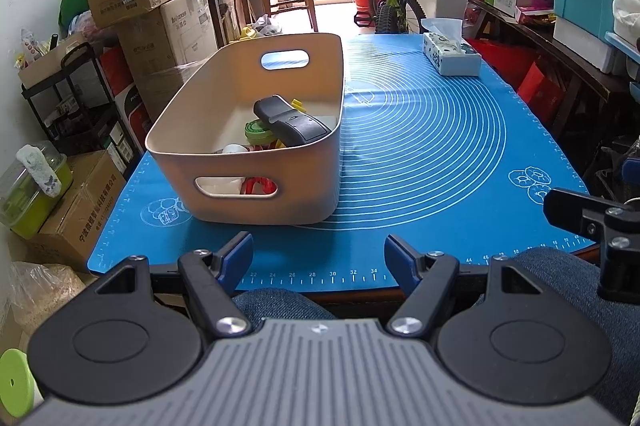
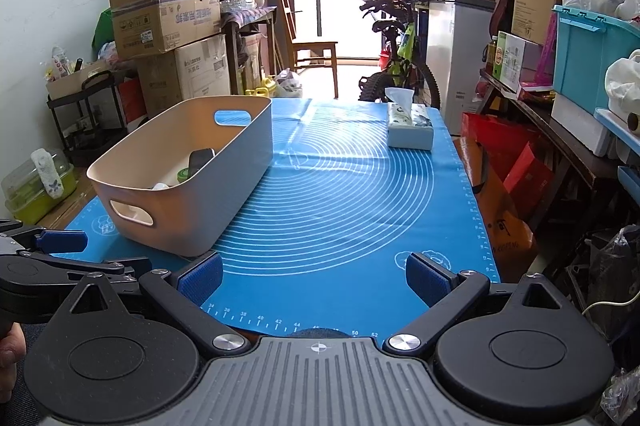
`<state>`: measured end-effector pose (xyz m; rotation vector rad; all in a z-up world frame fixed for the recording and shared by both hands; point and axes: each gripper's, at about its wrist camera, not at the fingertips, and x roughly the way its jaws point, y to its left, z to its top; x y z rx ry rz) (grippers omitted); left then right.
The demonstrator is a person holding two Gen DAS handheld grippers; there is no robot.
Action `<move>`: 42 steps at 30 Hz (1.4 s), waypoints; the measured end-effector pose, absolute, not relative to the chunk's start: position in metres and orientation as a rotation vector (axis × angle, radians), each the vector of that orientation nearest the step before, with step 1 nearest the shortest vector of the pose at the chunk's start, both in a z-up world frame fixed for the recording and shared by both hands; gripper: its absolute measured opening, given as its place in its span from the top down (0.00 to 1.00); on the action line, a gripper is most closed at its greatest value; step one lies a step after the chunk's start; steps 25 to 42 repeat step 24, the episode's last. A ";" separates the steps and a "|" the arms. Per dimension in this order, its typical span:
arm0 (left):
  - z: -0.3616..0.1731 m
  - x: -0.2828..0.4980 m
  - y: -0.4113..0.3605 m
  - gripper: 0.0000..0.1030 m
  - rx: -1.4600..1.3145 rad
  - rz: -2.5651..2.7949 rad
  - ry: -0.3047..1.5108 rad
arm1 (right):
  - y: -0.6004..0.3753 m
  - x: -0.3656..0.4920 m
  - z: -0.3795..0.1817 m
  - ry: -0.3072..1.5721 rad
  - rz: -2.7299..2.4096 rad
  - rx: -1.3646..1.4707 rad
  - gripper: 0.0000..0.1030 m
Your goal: Organize rigid objects
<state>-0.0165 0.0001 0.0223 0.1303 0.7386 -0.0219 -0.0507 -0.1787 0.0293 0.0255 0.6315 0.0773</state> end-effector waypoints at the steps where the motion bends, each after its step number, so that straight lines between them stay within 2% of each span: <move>1: 0.022 -0.017 0.000 0.29 0.130 -0.022 0.739 | -0.179 -0.051 0.029 0.632 0.077 0.026 0.05; 42: 0.022 -0.017 0.000 0.29 0.130 -0.022 0.740 | -0.177 -0.051 0.026 0.639 0.065 0.037 0.05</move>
